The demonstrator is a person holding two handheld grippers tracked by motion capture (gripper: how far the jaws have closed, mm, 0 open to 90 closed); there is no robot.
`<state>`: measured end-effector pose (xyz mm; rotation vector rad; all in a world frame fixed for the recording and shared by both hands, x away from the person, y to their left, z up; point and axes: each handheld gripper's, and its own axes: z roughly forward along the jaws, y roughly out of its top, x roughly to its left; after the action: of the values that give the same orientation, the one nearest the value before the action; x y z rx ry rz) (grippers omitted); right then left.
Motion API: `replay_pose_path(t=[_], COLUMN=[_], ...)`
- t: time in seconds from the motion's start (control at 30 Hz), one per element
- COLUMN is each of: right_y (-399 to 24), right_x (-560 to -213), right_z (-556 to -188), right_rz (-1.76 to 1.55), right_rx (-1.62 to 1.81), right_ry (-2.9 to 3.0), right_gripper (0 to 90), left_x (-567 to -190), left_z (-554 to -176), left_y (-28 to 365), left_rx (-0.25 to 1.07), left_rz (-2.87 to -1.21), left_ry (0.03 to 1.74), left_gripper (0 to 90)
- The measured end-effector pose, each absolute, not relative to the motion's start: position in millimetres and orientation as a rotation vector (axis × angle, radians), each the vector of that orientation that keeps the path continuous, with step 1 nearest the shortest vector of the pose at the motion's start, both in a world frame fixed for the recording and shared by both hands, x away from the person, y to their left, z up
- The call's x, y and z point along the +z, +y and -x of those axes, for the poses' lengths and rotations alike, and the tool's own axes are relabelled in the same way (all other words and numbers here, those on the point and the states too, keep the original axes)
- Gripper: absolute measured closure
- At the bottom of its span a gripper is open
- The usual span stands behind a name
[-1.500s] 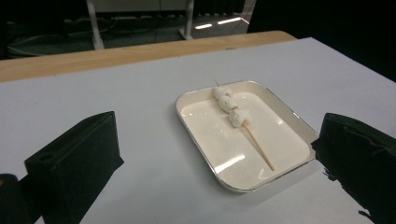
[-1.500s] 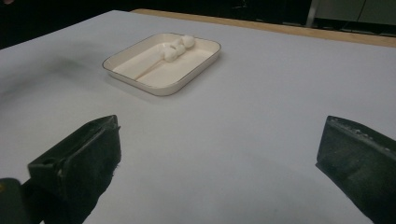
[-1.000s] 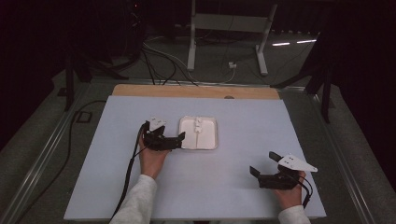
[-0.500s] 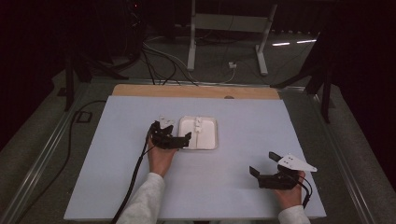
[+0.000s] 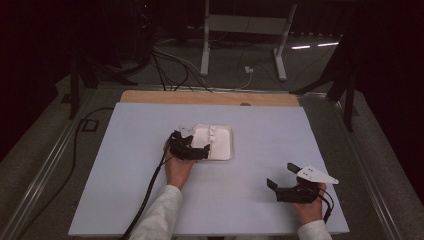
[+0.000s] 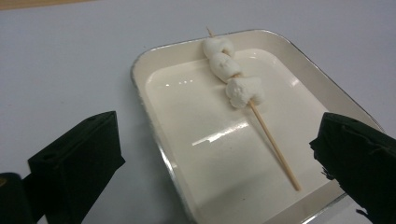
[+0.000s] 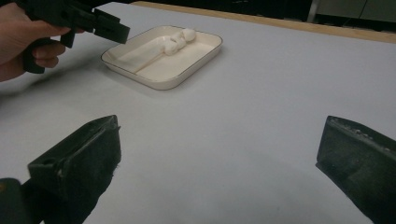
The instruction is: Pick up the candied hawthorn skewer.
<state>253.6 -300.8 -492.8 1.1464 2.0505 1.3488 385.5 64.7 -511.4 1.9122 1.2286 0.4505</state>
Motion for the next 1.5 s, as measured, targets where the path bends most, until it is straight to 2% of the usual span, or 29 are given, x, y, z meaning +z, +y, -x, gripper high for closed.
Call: replay_pose_path(t=[0.23,0.4,0.43,0.5,0.53,0.57,0.67,0.87,1.03,1.5], right_y=[-301,-302,-302,-302,-302,-302,-302,-302,-301,-303], right_x=[-493,-493,-493,-493,-493,-493,-493,-493,-493,-493], right_z=[-254,-254,-254,-254,-254,-253,-253,-253,-253,-253], right_rz=[-1.148,-1.147,-1.147,-1.146,-1.146,-1.145,-1.143,-1.144,-1.145,-1.147], right_rx=[1.346,1.344,1.343,1.342,1.342,1.342,1.341,1.337,1.336,1.328], right_ry=[2.050,2.049,2.049,2.050,2.050,2.050,2.051,2.053,2.056,2.054], right_gripper=[0.0,0.0,0.0,0.0,0.0,0.0,0.0,0.0,0.0,0.0], left_x=[-517,-520,-521,-523,-524,-524,-521,-519,-518,-513], left_z=[-388,-388,-387,-387,-387,-387,-388,-394,-398,-395], left_y=[48,34,31,28,27,26,27,34,37,51], left_rx=[0.453,0.469,0.478,0.475,0.482,0.500,0.500,0.488,0.456,0.281], left_rz=[-1.970,-2.038,-2.050,-2.073,-2.076,-2.080,-2.080,-2.069,-2.048,-1.958], left_ry=[1.224,1.208,1.205,1.196,1.195,1.194,1.215,1.277,1.324,1.334], left_gripper=[7.6,17.6,21.4,35.6,35.6,39.3,57.7,82.6,89.6,90.0])
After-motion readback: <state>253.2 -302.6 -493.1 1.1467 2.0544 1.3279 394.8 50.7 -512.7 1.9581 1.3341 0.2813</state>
